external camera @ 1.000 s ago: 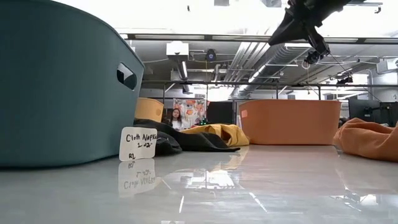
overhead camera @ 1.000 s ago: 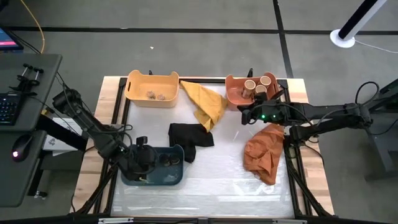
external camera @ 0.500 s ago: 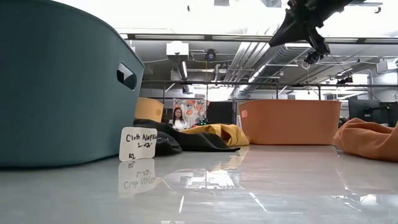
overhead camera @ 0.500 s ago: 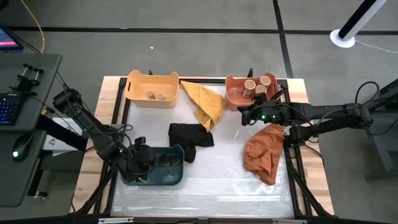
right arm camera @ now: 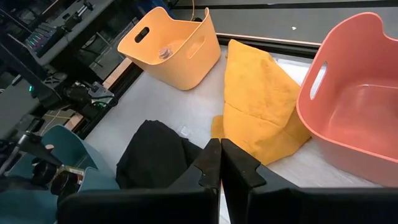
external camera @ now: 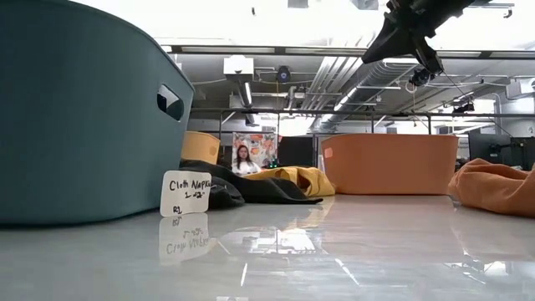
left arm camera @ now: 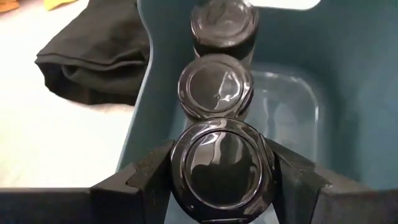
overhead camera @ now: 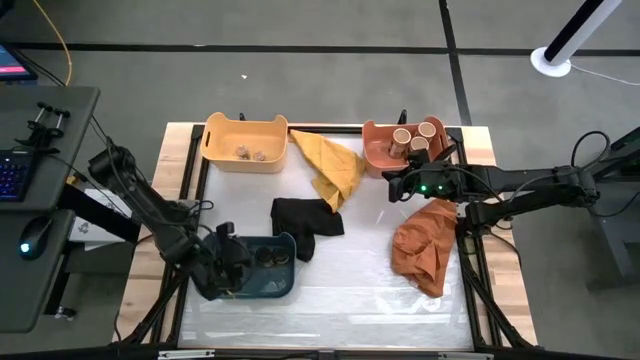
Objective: Sort spices by type
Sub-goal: Put the black seasoning bottle into the blue bin, then return to Home Position
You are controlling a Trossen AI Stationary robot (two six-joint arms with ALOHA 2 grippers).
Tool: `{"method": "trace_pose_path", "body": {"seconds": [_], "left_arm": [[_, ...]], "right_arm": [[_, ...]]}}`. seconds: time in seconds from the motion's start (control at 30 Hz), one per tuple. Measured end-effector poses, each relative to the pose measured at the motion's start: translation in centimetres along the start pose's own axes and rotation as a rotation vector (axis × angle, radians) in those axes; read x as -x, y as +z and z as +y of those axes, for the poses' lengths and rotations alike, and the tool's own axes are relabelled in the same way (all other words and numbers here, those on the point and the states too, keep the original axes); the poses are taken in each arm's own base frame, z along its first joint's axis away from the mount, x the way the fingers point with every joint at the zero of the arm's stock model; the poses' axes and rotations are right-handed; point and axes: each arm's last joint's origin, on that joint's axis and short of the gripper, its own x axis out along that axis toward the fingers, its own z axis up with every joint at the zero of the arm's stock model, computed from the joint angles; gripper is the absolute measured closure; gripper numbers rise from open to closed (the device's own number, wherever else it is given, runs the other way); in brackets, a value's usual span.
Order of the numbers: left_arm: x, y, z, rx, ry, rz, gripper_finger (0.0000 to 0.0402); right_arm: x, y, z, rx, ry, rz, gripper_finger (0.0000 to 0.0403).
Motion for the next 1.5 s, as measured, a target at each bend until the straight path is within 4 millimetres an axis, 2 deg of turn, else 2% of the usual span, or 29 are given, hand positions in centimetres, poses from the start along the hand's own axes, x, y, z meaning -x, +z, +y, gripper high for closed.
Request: {"method": "trace_pose_path", "body": {"seconds": [0.17, 0.37, 0.63, 1.07, 1.3, 1.4, 1.5], "left_arm": [[-0.8, -0.4, -0.6, 0.049, 0.069, -0.036, 0.0196], [-0.8, -1.2, -1.4, 0.133, 0.082, -0.075, 0.0195], [-1.2, -1.9, -2.1, 0.152, 0.08, -0.034, 0.0194], [-1.5, -1.2, -1.3, 0.173, 0.112, -0.03, 0.0145], [0.2, -0.5, -0.2, 0.138, 0.065, -0.073, 0.0133], [1.6, 0.2, 1.2, 0.127, 0.05, -0.102, 0.0133], [3.6, 1.8, 3.3, 0.151, 0.057, -0.202, 0.0133]], "right_arm": [[0.0, 0.0, 0.0, 0.0, -0.001, 0.0, 0.0402], [0.0, 0.0, 0.0, 0.001, -0.001, 0.001, 0.0402], [0.0, 0.0, 0.0, 0.0, -0.001, 0.001, 0.0402], [0.0, 0.0, 0.0, 0.0, -0.003, 0.003, 0.0402], [0.0, 0.0, 0.0, 0.001, -0.003, 0.003, 0.0402], [0.0, 0.0, 0.0, 0.001, -0.003, 0.003, 0.0402], [0.0, 0.0, 0.0, 0.002, -0.003, 0.003, 0.0402]]}}
